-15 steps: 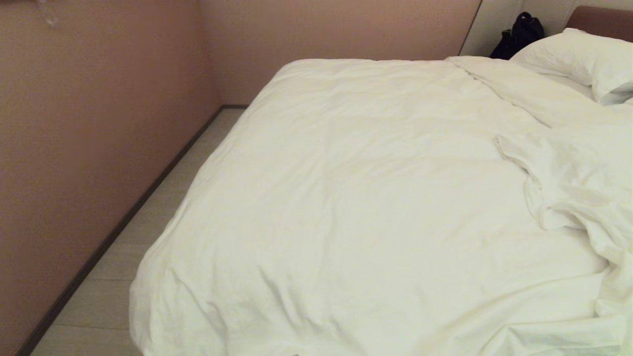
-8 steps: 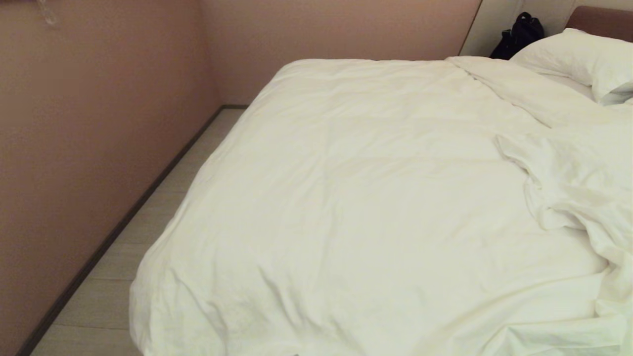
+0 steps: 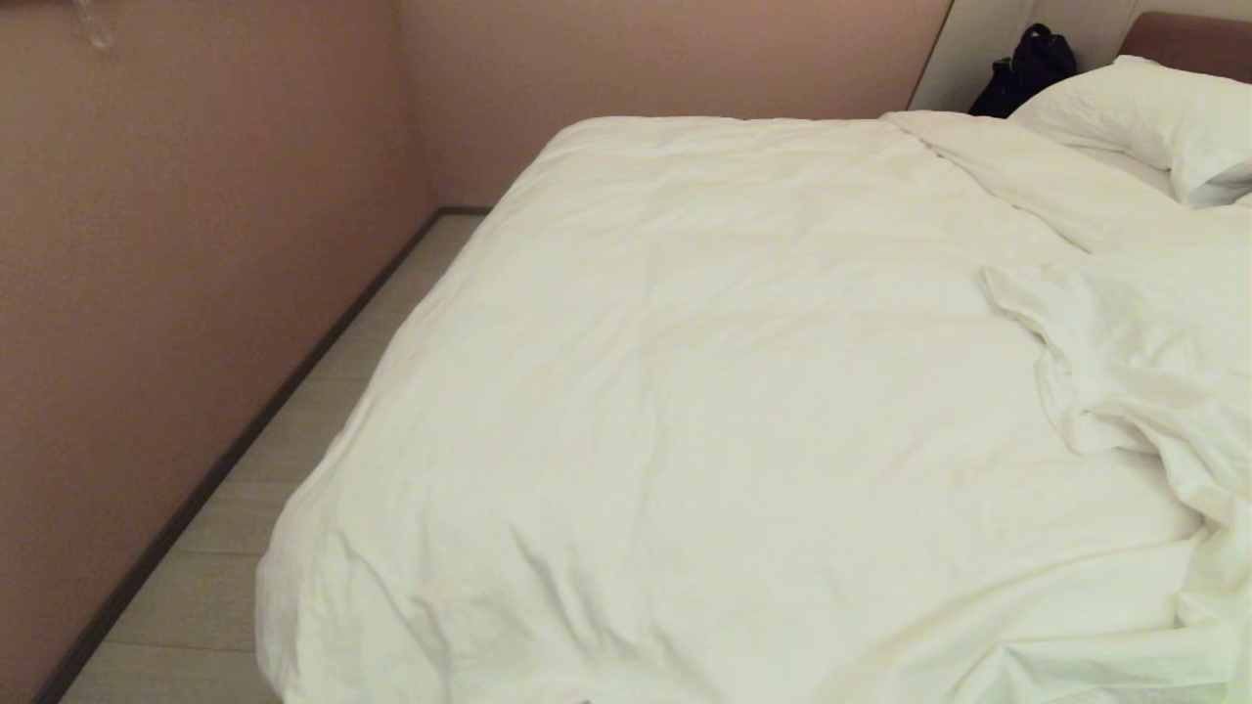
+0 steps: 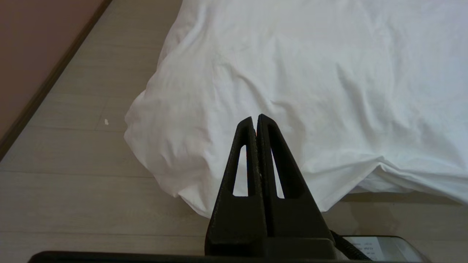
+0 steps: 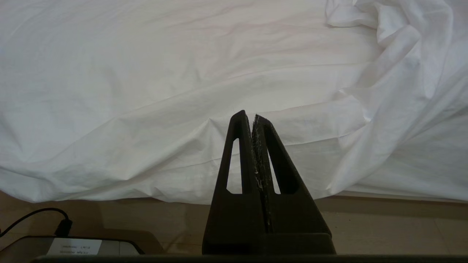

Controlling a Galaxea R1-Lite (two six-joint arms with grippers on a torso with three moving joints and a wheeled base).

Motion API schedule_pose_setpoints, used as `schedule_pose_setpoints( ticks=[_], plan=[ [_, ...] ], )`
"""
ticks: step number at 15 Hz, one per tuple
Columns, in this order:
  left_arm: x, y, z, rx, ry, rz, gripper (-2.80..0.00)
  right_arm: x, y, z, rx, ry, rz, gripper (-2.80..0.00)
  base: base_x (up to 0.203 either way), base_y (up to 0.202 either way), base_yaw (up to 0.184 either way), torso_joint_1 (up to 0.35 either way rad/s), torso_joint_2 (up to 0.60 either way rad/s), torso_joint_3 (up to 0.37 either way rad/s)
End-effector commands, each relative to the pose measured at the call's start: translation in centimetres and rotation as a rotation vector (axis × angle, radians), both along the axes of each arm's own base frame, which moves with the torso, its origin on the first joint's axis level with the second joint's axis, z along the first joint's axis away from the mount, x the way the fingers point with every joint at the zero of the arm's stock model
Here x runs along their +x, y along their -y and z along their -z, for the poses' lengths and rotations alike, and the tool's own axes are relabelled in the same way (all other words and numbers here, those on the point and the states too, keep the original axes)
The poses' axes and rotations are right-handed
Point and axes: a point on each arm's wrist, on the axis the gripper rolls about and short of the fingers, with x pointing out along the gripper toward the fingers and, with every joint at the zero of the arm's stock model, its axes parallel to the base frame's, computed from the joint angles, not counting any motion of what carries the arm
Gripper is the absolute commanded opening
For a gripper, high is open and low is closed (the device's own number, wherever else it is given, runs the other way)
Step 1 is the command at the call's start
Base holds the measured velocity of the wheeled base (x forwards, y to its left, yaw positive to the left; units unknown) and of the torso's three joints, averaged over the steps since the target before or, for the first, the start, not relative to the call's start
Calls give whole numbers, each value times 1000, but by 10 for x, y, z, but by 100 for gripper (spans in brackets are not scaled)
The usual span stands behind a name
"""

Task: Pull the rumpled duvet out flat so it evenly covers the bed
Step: Hold the folded corner of the quilt

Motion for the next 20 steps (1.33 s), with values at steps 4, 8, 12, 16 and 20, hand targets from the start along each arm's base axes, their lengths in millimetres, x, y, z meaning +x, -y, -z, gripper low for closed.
schedule_pose_setpoints(
  ticks=[4, 8, 12, 16, 20],
  plan=[
    [4, 1, 8, -2, -15, 31, -280, 0, 0, 0, -1, -1, 0, -280, 0, 0, 0, 0, 0, 0],
    [5, 1, 10, 103, -10, 72, -280, 0, 0, 0, -1, -1, -1, -280, 0, 0, 0, 0, 0, 0],
    [4, 2, 10, 112, -7, 81, -280, 0, 0, 0, -1, -1, -1, -280, 0, 0, 0, 0, 0, 0],
    [5, 1, 11, 121, -12, 63, -280, 0, 0, 0, -1, -1, -1, -280, 0, 0, 0, 0, 0, 0],
    [7, 0, 17, 134, -38, -5, -280, 0, 0, 0, -1, -1, -1, -280, 0, 0, 0, 0, 0, 0]
  ],
)
